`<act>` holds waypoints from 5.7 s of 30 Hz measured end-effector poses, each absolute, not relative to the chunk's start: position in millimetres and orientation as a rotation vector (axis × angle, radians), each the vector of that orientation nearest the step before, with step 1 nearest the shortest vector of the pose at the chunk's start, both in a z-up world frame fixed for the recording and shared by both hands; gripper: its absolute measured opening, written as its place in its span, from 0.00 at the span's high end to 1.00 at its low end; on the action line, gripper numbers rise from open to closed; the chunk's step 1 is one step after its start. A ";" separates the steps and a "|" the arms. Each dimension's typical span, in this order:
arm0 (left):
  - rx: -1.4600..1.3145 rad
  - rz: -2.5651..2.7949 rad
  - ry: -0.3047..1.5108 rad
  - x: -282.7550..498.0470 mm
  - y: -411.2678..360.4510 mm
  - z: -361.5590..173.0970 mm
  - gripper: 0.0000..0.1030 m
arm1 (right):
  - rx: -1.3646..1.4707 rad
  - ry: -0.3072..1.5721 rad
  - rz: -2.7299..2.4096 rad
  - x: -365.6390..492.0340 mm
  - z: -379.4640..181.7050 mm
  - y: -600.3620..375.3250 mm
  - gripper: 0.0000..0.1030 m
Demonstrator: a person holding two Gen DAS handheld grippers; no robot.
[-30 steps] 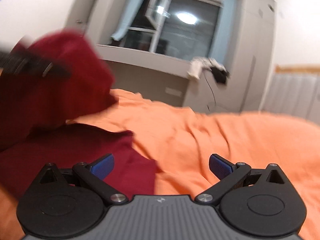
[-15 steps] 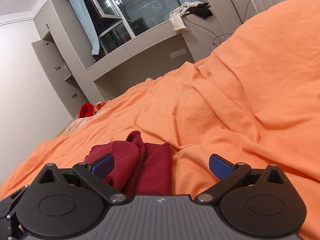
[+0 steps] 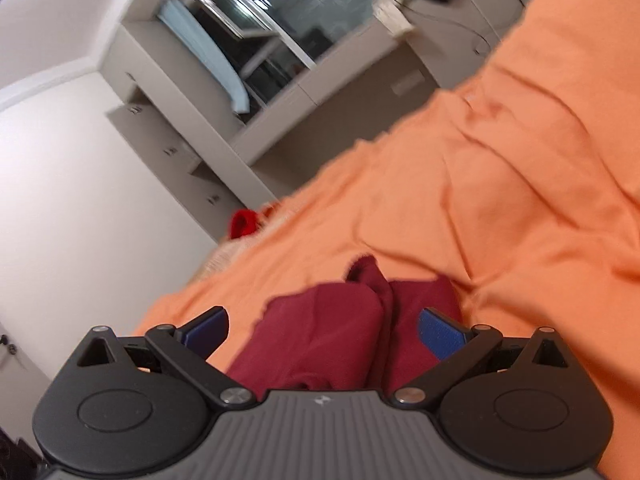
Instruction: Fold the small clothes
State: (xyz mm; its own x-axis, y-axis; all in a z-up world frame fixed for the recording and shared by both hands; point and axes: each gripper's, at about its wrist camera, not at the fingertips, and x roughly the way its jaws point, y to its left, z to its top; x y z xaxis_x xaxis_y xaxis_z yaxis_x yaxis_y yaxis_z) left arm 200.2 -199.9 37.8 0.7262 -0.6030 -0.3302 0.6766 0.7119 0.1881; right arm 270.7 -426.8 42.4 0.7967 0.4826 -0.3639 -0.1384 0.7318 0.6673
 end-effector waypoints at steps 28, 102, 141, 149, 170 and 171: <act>0.306 -0.696 0.226 188.3 -184.3 15.5 0.55 | 0.593 0.546 0.290 282.6 23.3 -406.7 0.30; -0.084 -0.563 0.338 265.5 -134.1 59.5 0.01 | 0.468 0.615 0.325 240.3 22.9 -435.1 0.00; -0.291 -0.439 0.669 301.9 -92.8 0.0 0.00 | 0.370 0.674 0.402 226.0 13.6 -418.2 0.00; -0.279 -0.443 0.655 301.9 -91.7 -4.5 0.00 | 0.636 0.691 0.314 233.9 29.2 -453.0 0.00; -0.312 -0.476 0.584 293.8 -84.8 -20.7 0.00 | 0.139 0.440 0.304 209.5 62.0 -386.1 0.81; -0.312 -0.476 0.585 293.8 -84.8 -20.8 0.00 | 0.083 0.422 0.310 205.0 62.9 -377.1 0.81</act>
